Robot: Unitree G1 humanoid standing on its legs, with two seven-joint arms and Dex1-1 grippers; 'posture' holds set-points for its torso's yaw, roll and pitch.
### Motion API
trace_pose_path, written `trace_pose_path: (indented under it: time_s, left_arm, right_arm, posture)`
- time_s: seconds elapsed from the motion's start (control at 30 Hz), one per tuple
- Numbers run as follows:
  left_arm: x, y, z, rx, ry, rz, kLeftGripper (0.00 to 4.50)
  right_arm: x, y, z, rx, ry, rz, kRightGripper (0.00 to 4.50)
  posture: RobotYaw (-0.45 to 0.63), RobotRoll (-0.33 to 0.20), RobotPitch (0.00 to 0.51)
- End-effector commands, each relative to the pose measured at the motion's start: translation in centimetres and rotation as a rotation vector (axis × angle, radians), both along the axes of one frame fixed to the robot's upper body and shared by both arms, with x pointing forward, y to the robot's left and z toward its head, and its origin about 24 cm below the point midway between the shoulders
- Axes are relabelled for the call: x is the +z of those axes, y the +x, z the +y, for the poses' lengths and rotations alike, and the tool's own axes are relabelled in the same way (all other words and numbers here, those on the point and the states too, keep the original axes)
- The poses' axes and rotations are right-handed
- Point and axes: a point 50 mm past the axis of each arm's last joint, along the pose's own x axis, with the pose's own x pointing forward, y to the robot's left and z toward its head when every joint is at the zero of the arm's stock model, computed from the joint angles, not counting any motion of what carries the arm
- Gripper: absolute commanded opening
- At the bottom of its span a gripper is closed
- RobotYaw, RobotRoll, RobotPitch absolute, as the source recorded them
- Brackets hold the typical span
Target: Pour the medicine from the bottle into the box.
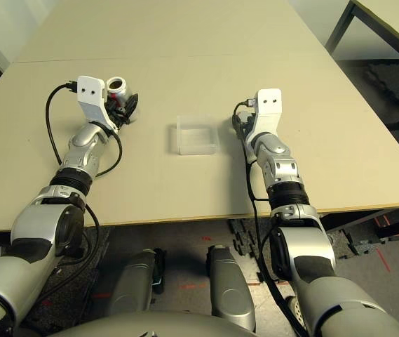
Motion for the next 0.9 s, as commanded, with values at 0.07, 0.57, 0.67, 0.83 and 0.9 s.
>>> trace_pose_path:
  time_s: [0.07,0.57,0.67,0.83,0.9]
  left_arm:
    - [0.5,0.3,0.4,0.005,0.011,0.007,2.53]
    - [3.6,1.0,3.5,0.058,0.197,-0.005,2.53]
    - [6.4,1.6,3.5,0.026,0.419,-0.045,2.53]
    - [10.1,1.9,-1.4,-0.243,1.127,-0.188,2.53]
    - [10.6,1.7,-3.7,-0.351,1.356,-0.265,2.53]
  right_arm:
    - [0.7,0.0,-0.5,-0.010,-0.007,-0.015,4.50]
    - [4.9,-7.0,-3.6,0.232,-0.158,0.150,4.50]
    - [4.9,-10.0,-2.9,0.471,-0.235,0.300,4.50]
    - [4.3,-10.8,-0.8,0.619,-0.252,0.360,4.50]
    - [3.8,-10.2,0.0,0.628,-0.257,0.359,4.50]
  posture:
    - [-0.14,0.000,0.147]
    - [-0.16,0.000,0.164]
    - [-0.16,0.000,0.166]
    - [-0.17,0.000,0.167]
    - [-0.17,0.000,0.164]
